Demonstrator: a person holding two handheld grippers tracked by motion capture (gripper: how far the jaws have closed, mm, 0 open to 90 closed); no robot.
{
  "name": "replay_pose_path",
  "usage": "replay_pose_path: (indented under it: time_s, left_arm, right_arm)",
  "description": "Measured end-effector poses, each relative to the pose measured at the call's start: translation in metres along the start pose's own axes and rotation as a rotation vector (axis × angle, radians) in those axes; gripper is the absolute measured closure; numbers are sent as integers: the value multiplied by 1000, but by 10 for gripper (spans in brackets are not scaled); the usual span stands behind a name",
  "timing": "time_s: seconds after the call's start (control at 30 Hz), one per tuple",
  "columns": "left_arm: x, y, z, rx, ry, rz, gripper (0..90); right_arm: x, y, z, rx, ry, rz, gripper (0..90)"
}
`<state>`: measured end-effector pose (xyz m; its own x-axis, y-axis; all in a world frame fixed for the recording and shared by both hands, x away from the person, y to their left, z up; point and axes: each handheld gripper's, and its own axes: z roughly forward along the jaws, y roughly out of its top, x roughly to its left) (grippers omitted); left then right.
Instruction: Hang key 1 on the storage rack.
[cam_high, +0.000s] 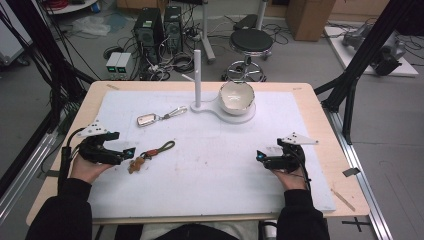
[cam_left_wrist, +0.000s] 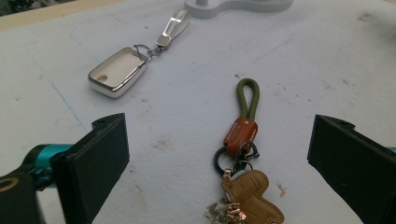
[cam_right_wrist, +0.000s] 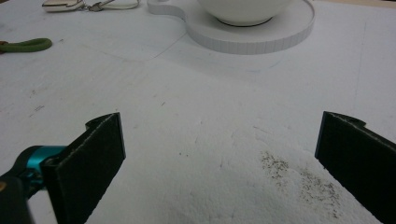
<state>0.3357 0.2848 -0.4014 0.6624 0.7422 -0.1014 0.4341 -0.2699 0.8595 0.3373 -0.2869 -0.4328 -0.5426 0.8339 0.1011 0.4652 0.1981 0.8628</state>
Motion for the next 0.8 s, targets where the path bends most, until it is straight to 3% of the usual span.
replay_pose_path:
  time_s: [0.17,0.27,0.57,0.8]
  left_arm:
    - [-1,3,9,44,-24,14,80]
    - [0,4,17,84,-66,22,102]
    - [-3,13,37,196,-96,60,118]
    - [-5,12,50,259,-133,65,133]
  right_arm:
    - [0,0,0,-1,1,-1,8]
    - [0,0,0,-4,1,-2,8]
    - [0,0,1,-4,4,-6,8]
    - [0,0,0,-3,6,-5,8]
